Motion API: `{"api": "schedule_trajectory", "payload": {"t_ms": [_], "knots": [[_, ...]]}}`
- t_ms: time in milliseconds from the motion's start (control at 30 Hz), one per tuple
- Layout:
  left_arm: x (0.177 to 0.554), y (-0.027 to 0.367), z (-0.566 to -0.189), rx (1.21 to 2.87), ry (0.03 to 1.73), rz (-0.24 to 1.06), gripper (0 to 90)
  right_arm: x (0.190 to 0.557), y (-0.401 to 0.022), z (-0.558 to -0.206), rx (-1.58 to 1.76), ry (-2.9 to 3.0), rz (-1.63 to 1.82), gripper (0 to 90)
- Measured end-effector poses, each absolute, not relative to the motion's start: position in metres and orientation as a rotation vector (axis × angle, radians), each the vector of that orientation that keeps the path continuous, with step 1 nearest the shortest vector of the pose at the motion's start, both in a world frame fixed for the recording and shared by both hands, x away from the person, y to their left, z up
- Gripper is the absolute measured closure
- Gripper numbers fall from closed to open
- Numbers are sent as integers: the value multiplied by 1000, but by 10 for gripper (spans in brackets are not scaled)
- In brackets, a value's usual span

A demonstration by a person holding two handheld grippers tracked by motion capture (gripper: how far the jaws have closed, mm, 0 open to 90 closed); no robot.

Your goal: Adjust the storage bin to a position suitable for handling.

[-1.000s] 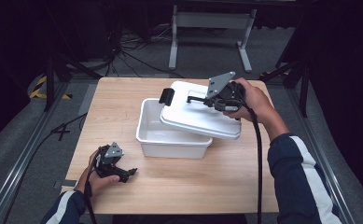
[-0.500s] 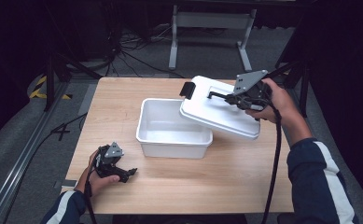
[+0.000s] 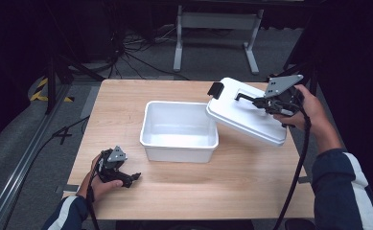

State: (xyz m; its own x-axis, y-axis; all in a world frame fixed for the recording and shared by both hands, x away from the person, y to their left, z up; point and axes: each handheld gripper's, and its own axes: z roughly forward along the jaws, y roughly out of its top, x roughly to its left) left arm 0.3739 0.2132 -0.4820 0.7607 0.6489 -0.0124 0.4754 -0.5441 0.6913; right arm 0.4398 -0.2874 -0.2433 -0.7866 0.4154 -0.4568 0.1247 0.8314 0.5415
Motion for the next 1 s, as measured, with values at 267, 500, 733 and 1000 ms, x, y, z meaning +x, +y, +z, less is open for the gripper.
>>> {"api": "schedule_trajectory", "payload": {"t_ms": [267, 500, 733, 1000], "knots": [[374, 213, -482, 2252, 836, 319, 16, 441, -310, -255, 475, 2424, 649, 839], [374, 213, -482, 2252, 836, 320, 16, 443, -326, -268, 531, 2426, 637, 839], [374, 213, -482, 2252, 836, 320, 16, 448, -330, -284, 560, 2434, 604, 840], [374, 213, -482, 2252, 836, 319, 16, 456, -334, -306, 604, 2448, 602, 841]]}}
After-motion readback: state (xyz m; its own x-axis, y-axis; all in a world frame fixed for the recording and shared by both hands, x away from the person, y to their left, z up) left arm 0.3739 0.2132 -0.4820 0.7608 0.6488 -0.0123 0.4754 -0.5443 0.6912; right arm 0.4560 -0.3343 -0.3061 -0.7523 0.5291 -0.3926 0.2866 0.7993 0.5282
